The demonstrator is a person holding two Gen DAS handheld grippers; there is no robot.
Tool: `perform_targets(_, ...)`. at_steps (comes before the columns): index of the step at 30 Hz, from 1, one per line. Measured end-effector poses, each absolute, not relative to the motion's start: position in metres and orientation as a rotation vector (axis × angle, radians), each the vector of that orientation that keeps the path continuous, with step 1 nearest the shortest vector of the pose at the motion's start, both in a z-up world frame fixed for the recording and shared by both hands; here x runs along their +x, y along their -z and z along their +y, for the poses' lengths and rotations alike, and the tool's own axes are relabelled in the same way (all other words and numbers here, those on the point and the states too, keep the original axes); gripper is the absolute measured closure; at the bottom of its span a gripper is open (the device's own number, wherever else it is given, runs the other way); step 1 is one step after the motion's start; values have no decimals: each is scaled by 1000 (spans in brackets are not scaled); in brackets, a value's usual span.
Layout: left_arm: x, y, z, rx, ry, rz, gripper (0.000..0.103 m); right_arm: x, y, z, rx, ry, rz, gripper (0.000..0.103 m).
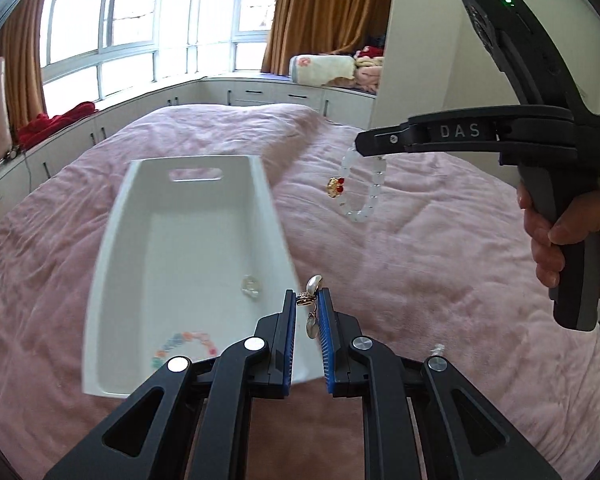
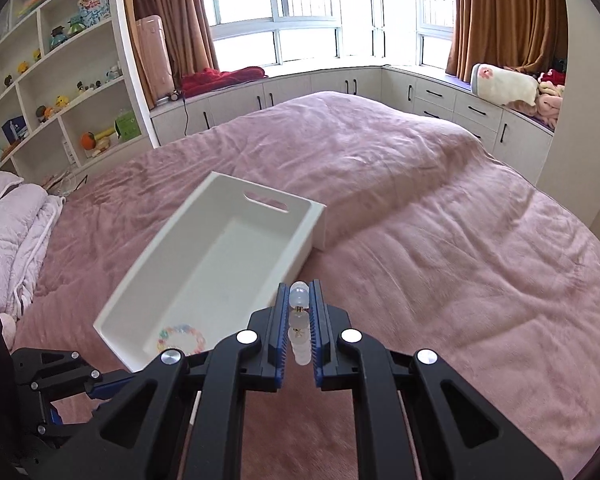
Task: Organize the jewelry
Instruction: 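Carry the gold earring and white bead bracelet over the white box, then open both tools to drop the earring and bracelet into the white box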
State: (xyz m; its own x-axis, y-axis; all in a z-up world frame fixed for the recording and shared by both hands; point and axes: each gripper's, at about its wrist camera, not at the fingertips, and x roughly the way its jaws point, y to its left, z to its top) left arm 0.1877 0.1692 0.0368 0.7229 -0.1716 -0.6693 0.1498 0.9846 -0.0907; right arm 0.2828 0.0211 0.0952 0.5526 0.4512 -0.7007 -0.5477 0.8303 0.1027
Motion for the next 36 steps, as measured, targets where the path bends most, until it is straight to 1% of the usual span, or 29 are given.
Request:
perform_targets(5, 197, -38, 204, -37, 95, 768, 87, 298, -98, 51, -120, -608, 789, 92)
perform_targets(12, 216, -21, 240, -79, 4, 856, 87, 318, -91, 83, -129, -629, 796, 92)
perform_targets(21, 234, 2, 255, 0, -15, 941, 87, 345, -79, 123, -151, -619, 813, 92)
perform_targets(28, 236, 4, 269, -28, -19, 939, 87, 349, -62, 154, -203, -640, 824, 92)
perform_targets(36, 236, 13, 270, 1, -10, 954, 86, 345, -45, 178, -256, -647, 852, 92)
